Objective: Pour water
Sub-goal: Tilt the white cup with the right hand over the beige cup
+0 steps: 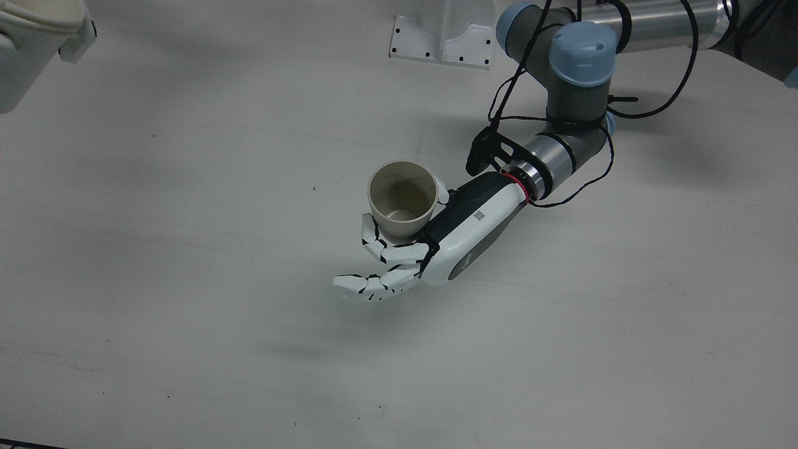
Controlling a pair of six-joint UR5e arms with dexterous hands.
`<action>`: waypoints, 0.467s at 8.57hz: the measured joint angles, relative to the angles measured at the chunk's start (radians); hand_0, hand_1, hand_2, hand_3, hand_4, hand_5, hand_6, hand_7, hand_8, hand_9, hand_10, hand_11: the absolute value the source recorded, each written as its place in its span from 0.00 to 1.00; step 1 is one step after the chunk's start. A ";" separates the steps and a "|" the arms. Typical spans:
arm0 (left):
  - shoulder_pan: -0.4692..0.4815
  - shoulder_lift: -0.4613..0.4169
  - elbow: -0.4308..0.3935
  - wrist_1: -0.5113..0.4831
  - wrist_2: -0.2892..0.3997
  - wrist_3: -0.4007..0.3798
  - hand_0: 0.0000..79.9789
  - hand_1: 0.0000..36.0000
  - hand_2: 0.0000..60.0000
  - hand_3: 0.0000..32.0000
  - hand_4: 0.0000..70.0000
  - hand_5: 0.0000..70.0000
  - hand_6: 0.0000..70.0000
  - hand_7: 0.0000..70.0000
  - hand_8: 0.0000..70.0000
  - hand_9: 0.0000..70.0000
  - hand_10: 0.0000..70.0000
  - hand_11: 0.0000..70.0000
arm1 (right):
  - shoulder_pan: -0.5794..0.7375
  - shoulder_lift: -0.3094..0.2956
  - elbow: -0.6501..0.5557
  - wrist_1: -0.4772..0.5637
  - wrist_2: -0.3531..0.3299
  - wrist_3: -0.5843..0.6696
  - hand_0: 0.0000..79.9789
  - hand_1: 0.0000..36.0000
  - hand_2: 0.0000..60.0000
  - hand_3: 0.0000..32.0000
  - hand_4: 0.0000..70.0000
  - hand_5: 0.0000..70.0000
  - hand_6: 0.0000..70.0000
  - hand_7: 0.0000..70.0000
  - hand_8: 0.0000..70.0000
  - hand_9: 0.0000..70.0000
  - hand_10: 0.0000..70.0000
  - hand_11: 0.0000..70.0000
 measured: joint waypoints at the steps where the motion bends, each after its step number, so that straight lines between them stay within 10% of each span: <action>1: -0.022 0.047 0.001 -0.019 0.000 -0.001 0.59 0.45 0.90 0.00 0.83 1.00 0.22 0.32 0.17 0.27 0.15 0.22 | 0.021 -0.048 -0.019 0.000 0.017 0.116 0.59 0.72 1.00 0.00 0.33 1.00 0.14 0.22 0.05 0.11 0.08 0.14; 4: -0.118 0.238 0.015 -0.115 -0.001 -0.007 0.58 0.40 0.81 0.00 0.83 1.00 0.22 0.32 0.17 0.27 0.15 0.22 | 0.096 -0.160 -0.050 0.000 0.024 0.357 0.58 0.56 0.82 0.00 0.34 1.00 0.11 0.20 0.04 0.10 0.08 0.13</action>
